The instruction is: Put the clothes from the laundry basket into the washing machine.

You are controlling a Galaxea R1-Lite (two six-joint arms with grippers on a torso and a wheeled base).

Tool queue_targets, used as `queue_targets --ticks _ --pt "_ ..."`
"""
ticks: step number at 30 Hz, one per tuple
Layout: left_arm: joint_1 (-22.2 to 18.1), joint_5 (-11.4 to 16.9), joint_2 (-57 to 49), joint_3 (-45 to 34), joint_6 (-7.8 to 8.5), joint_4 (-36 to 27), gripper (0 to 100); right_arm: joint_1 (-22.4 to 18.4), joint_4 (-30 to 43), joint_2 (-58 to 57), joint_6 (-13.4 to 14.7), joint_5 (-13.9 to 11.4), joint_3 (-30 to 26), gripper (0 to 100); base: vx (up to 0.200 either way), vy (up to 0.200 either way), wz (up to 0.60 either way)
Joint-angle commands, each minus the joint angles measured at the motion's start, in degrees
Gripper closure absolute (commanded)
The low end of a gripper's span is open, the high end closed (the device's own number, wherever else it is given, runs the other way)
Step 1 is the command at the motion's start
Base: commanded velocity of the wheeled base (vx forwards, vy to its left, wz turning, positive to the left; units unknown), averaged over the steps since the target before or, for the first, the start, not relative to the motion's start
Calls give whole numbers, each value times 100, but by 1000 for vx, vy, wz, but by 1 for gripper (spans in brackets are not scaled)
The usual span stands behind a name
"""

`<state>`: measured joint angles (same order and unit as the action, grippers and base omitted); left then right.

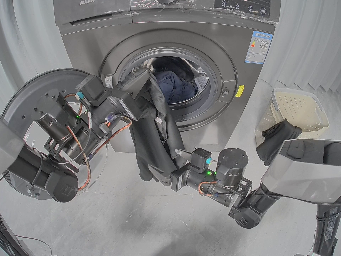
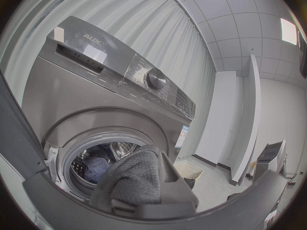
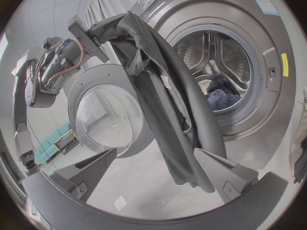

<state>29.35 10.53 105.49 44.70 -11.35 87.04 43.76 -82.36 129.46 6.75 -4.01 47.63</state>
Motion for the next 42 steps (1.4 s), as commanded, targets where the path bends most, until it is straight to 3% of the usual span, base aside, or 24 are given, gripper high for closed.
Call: queue_targets --ticks 1,6,12,17,32,42 --pt "26 10 -10 -14 1 85 100 -237 124 554 37 -126 686 0 0 0 0" --pt "35 10 -19 -23 1 120 100 -413 97 923 45 -153 1319 0 0 0 0" --pt "35 19 -37 -23 1 120 100 -562 106 1063 54 -56 1662 0 0 0 0" --pt "35 19 -46 -23 1 120 100 -703 141 1230 28 234 2022 0 0 0 0" --pt "9 10 -46 -14 1 129 100 -729 176 1476 -113 278 1890 0 0 0 0" --pt "26 10 -28 -23 1 129 100 -562 414 1793 -218 269 2585 0 0 0 0"
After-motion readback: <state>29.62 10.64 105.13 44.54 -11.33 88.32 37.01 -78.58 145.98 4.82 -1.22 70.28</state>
